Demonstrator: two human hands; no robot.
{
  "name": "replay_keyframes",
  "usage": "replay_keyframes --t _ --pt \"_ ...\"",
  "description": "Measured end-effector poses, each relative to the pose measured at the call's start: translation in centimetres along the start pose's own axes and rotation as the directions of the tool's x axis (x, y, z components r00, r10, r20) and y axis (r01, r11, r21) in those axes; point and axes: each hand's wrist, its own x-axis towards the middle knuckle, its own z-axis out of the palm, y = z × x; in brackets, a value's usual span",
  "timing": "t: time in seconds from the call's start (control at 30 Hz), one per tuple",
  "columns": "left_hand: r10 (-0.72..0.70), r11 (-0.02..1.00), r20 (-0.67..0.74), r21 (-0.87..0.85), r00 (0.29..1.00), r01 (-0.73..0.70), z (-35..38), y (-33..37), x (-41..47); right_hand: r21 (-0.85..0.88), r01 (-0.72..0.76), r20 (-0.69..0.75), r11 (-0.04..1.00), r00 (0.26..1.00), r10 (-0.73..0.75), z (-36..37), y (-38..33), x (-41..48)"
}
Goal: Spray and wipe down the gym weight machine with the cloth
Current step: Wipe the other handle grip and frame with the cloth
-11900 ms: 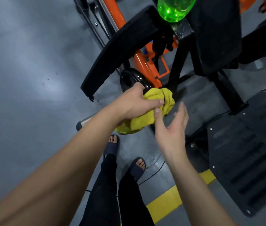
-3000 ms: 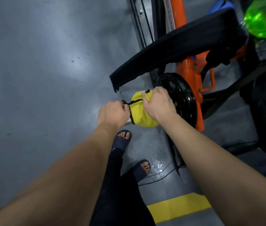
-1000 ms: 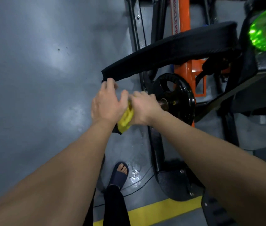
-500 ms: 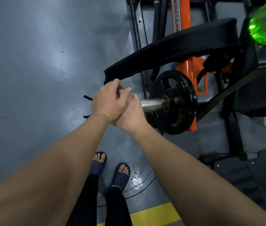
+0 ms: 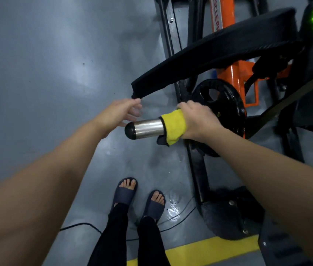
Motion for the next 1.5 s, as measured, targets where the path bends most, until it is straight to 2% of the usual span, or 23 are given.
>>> replay_keyframes --t 0.07,0.17,0.23,0.3,0.4,0.5,0.57,0.63,0.7,0.77,0.87,0.93,0.97,1.0,1.03,1.07,1.1,1.13,1.17,1.27,1.37,1.43,1.5 --pt "-0.041 0.996 0.051 0.083 0.998 0.036 -0.7 -1.7 -0.8 0.016 -0.047 0.041 0.999 0.998 0.046 -0.5 0.1 -0.1" --pt "-0.145 0.981 0.108 0.144 0.984 0.128 -2.5 -4.0 -2.5 -0.104 -0.064 0.074 0.992 0.995 0.072 -1.1 -0.8 0.1" --pt "-0.187 0.981 0.078 0.061 0.979 0.182 -3.7 -5.1 -3.3 -0.174 -0.061 0.058 0.983 0.996 0.072 -1.5 -1.7 -0.2" --pt "-0.201 0.974 -0.014 -0.105 0.98 0.198 -4.6 -6.2 -3.1 -0.197 -0.047 0.065 0.979 0.996 0.061 -1.7 -4.9 -0.3" --pt "-0.242 0.941 -0.149 -0.278 0.959 0.194 -5.0 -7.3 -2.8 -0.19 0.125 -0.054 0.974 0.989 -0.137 0.6 -13.6 0.9" --pt "-0.277 0.95 -0.136 -0.186 0.951 0.25 -5.2 -8.7 -3.5 -0.234 0.112 -0.067 0.966 0.989 -0.131 0.8 -20.2 2.8" --pt "-0.3 0.95 -0.108 -0.125 0.948 0.286 -5.5 -9.2 -4.3 -0.321 0.067 0.032 0.945 0.998 -0.06 0.7 -21.1 3.4" --pt "-0.294 0.954 -0.137 -0.104 0.946 0.281 -5.7 -9.3 -4.6 -0.395 0.071 0.056 0.916 0.997 -0.053 0.4 -20.6 3.4" --pt "-0.277 0.959 -0.197 -0.123 0.94 0.257 -5.4 -9.0 -4.5 -0.329 0.13 0.086 0.935 0.991 -0.107 0.2 -20.0 3.3" --pt "-0.199 0.973 -0.316 -0.174 0.928 0.149 -4.2 -8.5 -3.5 -0.244 0.201 0.037 0.949 0.979 -0.198 0.3 -19.1 3.2" --pt "-0.049 0.971 -0.421 -0.233 0.906 -0.055 -1.8 -6.2 -2.2 -0.084 0.251 -0.145 0.964 0.954 -0.261 0.3 -16.7 2.2" --pt "0.031 0.957 -0.419 -0.248 0.907 -0.148 -0.2 -3.9 -1.7 0.016 0.255 -0.155 0.967 0.956 -0.25 0.2 -14.9 1.7" --pt "0.069 0.954 -0.419 -0.236 0.905 -0.183 0.5 -2.8 -1.6 0.054 0.245 -0.105 0.968 0.966 -0.238 0.0 -14.0 1.4" --pt "0.114 0.965 -0.441 -0.163 0.89 -0.204 1.2 -2.1 -1.3 0.067 0.236 -0.082 0.969 0.97 -0.231 -0.2 -13.1 1.2" --pt "0.195 0.977 -0.478 0.018 0.856 -0.212 1.6 -1.4 -1.1 0.063 0.232 -0.07 0.971 0.971 -0.227 -0.3 -12.0 1.0" --pt "0.317 0.941 -0.506 0.27 0.802 -0.202 2.2 -0.8 -0.9 0.063 0.223 -0.06 0.973 0.974 -0.219 -0.2 -10.4 0.9" --pt "0.451 0.857 -0.504 0.476 0.737 -0.199 2.7 -0.4 -0.8 0.049 0.206 -0.047 0.977 0.978 -0.204 -0.2 -8.8 0.8" --pt "0.54 0.789 -0.476 0.572 0.694 -0.222 3.1 0.2 -0.7 0.034 0.174 -0.035 0.984 0.984 -0.172 0.0 -6.7 0.7" --pt "0.563 0.767 -0.445 0.594 0.697 -0.241 3.5 0.8 -0.7 0.028 0.122 -0.019 0.992 0.992 -0.121 0.1 -4.6 0.6" --pt "0.455 0.809 -0.381 0.555 0.805 -0.194 4.6 0.7 -0.6 -0.009 0.017 0.083 1.0 0.996 -0.016 -0.6 -0.1 0.4" --pt "0.173 0.869 -0.27 0.495 0.947 -0.018 5.1 0.1 -0.7 -0.049 -0.018 0.248 0.999 0.968 0.03 -2.0 0.1 1.2" --pt "0.031 0.893 -0.252 0.441 0.967 0.086 5.4 -0.1 -0.4 -0.131 -0.002 0.392 0.991 0.918 0.054 -3.3 -1.0 2.7" --pt "0.014 0.912 -0.323 0.392 0.946 0.12 5.9 0.1 -0.1 -0.183 0.019 0.587 0.983 0.804 0.094 -4.4 -1.6 4.8"
